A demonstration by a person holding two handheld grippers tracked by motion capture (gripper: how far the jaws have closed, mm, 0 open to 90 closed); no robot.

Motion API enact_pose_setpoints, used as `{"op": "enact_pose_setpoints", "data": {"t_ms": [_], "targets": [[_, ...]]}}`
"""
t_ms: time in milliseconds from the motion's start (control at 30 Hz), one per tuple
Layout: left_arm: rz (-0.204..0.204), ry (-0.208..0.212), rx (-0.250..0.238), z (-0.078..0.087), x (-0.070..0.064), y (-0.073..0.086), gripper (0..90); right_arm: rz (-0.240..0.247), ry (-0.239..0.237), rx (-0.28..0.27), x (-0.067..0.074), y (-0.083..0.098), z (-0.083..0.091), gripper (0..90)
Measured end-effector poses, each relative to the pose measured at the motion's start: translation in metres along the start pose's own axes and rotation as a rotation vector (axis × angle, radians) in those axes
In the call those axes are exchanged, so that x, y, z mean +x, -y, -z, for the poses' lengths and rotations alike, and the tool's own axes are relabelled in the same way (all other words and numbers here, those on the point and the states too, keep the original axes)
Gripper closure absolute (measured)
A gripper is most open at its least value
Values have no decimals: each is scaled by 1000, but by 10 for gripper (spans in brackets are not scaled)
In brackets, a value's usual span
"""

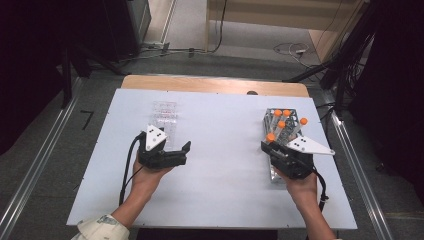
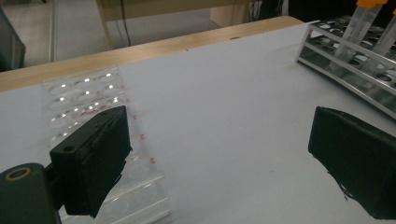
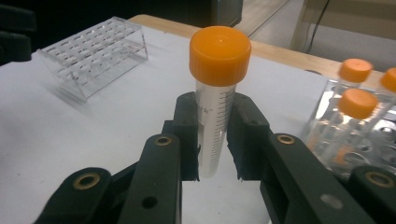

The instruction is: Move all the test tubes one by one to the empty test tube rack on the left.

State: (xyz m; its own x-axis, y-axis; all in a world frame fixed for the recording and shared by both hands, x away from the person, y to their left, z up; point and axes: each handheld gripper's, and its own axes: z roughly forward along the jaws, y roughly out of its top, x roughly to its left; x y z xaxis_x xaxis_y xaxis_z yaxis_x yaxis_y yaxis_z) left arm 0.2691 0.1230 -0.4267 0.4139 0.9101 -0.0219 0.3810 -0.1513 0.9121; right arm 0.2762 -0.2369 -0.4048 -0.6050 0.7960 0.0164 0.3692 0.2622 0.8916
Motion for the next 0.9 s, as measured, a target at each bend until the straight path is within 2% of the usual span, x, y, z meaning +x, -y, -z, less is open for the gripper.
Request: {"op": "enact_pose_setpoints", "data": {"t_ms": [100, 300, 400, 467, 500, 567, 667, 900], "targets": [[-13, 11, 1, -2, -5, -1, 71, 11, -17, 15, 6, 3, -10, 720], [1, 43, -5, -3, -10, -4, 77, 50, -64, 50, 25, 8, -33, 719], [-12, 65, -8, -2, -16, -5, 77, 62, -77, 47, 29, 8, -37, 720], [-15, 88, -11, -2, -21, -7, 79, 61, -93, 51, 34, 10, -41, 720], [-15, 108, -15, -2, -23, -7, 126, 63, -109, 61, 38, 12, -45, 720], [-13, 155, -18, -3, -27, -9, 144, 67, -114, 66, 40, 13, -47, 720], [-34, 195, -9, -6, -33, -9, 186, 80, -138, 84, 47, 15, -56, 720], [-45, 210, 5, -14, -38, -9, 212, 91, -171, 106, 59, 16, -71, 719]]}}
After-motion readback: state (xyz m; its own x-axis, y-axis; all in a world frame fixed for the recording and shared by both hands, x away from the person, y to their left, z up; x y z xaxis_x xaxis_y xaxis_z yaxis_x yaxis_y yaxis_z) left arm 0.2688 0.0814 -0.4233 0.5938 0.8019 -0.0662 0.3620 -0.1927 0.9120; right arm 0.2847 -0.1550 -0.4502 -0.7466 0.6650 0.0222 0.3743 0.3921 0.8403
